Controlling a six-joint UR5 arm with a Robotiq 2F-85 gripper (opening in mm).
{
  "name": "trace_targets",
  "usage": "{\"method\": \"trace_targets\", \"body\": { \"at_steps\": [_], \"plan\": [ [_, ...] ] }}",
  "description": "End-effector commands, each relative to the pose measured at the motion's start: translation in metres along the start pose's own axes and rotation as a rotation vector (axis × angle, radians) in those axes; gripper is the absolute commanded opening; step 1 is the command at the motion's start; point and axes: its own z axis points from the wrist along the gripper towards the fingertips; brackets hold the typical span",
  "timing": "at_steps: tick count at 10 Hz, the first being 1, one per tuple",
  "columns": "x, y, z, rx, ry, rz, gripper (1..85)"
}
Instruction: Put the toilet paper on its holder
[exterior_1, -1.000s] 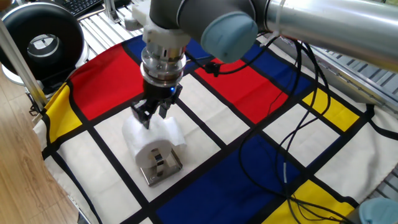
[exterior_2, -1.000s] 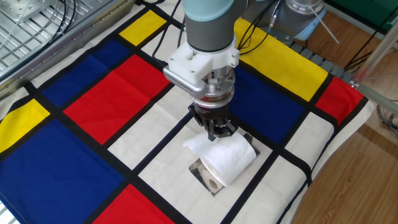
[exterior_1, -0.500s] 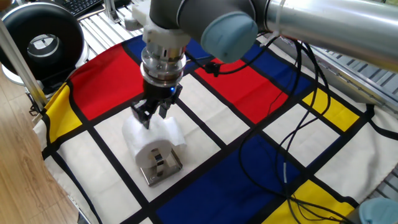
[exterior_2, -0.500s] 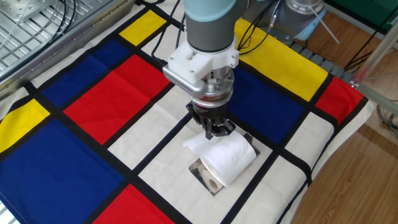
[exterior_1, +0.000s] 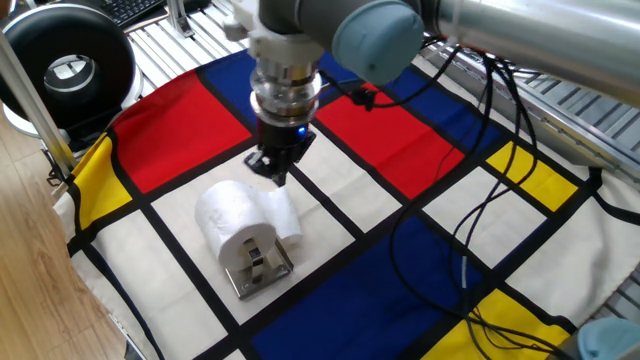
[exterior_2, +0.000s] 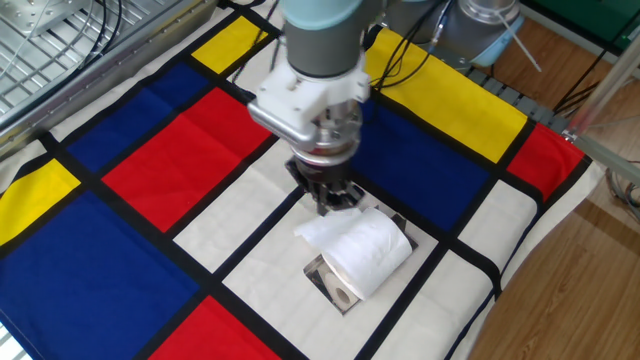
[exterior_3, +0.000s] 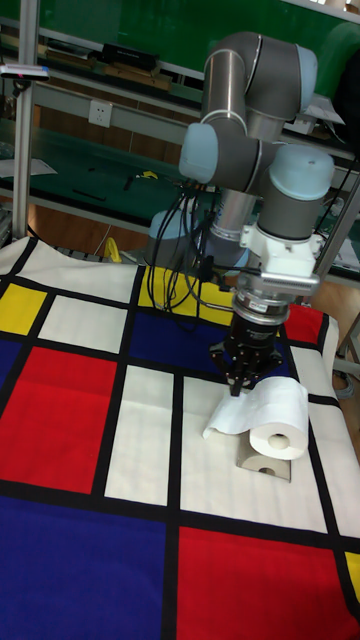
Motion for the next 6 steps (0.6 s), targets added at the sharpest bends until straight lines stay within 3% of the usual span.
{"method": "trace_targets", "body": {
  "at_steps": [1,3,6],
  "plan": [
    [0.004,-0.031,0.002,-0.004,-0.002,-0.078,1.3],
    [0.004,-0.032,0.002,0.0,-0.002,-0.04,1.3],
    [-0.003,-0.054,0.001,0.084,-0.028,0.017,1.3]
  ]
}}
